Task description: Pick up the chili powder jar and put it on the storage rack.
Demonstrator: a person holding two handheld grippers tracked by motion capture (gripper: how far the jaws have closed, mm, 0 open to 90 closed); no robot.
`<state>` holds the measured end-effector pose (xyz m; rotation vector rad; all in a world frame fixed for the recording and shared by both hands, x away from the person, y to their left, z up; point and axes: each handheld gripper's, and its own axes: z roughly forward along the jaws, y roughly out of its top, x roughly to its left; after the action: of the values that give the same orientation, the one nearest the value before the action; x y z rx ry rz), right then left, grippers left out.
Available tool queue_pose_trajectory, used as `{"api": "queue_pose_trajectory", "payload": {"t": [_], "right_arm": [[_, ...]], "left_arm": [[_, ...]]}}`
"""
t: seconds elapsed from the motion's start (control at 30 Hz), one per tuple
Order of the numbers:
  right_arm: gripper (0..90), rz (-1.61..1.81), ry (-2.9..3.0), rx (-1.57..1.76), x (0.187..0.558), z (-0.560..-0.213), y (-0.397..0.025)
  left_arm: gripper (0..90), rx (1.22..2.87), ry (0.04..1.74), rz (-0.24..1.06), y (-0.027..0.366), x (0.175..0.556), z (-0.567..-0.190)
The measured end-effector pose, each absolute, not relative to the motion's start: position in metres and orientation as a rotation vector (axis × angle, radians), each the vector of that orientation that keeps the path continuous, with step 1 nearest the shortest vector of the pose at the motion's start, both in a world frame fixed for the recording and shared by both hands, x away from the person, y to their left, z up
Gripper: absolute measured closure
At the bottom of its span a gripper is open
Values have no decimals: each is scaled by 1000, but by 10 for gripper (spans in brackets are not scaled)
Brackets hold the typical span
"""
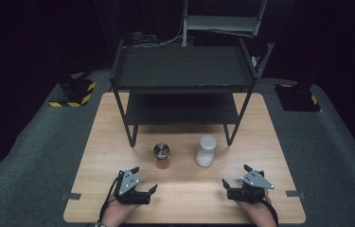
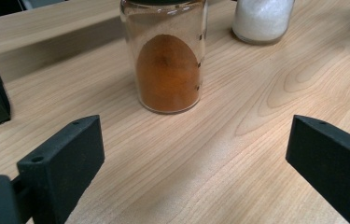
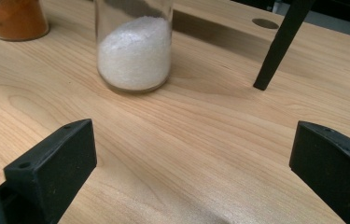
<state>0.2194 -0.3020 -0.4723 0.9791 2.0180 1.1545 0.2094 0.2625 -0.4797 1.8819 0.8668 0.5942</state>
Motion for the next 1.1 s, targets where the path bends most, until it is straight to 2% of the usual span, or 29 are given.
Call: {"api": "queue_pose_trajectory", "payload": {"t": [1.1], "right_arm": [[0,1195,1995,985,216,-476,-309]], "left_arm": [[12,1788,863,561,268,205,-477]]}}
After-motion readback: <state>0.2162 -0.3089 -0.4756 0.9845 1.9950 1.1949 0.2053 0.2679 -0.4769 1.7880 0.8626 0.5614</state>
